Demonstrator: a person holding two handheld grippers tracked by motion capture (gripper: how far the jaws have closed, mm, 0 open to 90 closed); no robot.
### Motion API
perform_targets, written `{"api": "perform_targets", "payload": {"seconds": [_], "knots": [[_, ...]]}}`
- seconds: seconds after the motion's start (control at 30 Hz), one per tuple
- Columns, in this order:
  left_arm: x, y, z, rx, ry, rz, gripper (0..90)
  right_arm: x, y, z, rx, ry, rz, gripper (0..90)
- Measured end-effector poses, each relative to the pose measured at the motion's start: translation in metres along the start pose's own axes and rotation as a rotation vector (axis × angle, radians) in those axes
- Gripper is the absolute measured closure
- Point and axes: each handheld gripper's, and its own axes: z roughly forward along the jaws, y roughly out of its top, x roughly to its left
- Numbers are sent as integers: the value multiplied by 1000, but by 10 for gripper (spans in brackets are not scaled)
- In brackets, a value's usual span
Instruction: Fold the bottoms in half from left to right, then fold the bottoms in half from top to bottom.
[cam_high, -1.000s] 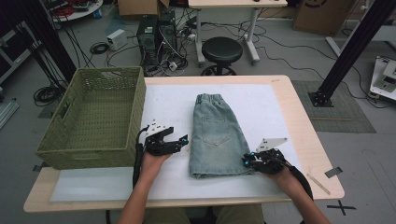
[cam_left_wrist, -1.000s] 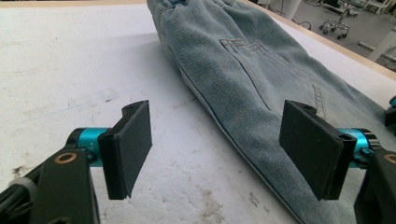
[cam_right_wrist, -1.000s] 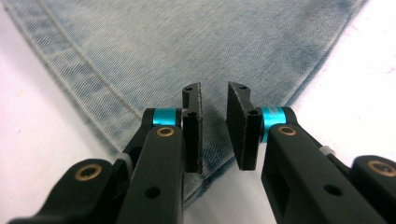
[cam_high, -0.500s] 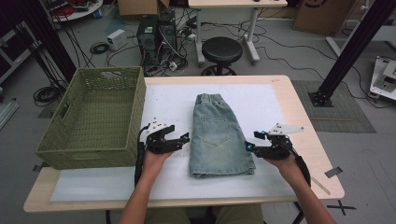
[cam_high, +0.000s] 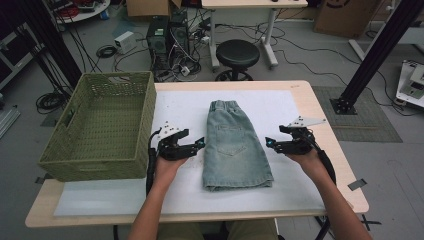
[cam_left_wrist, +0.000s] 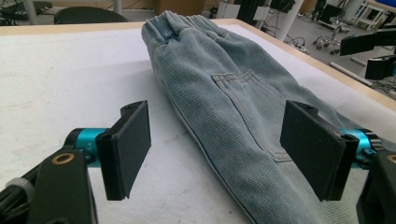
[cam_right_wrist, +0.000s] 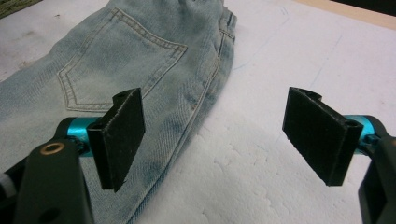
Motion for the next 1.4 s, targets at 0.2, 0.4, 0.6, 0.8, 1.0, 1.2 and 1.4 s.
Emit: {"api": "perform_targets", "payload": {"seconds": [0.2, 0.4, 0.6, 0.8, 1.0, 1.2, 1.4], "knots": [[0, 1, -1, 2, 9, -5, 245, 2, 0, 1, 10, 12, -5, 214], [2, 2, 2, 1, 9, -21, 245, -1, 0, 3, 12, 23, 7, 241], [2, 12, 13, 14, -2, -29, 245, -7, 1, 7, 17, 42, 28, 250], [3, 21, 26, 7, -8, -37, 245, -8, 10, 15, 31, 52, 22, 253], [7, 28, 49, 26, 2, -69, 245, -7, 20, 23, 36, 54, 15, 256], [9, 20, 71, 79, 25, -81, 245, -8, 20, 23, 38, 55, 18, 256], [9, 12, 82, 161, 57, -96, 284, -13, 20, 35, 52, 43, 41, 256]]}}
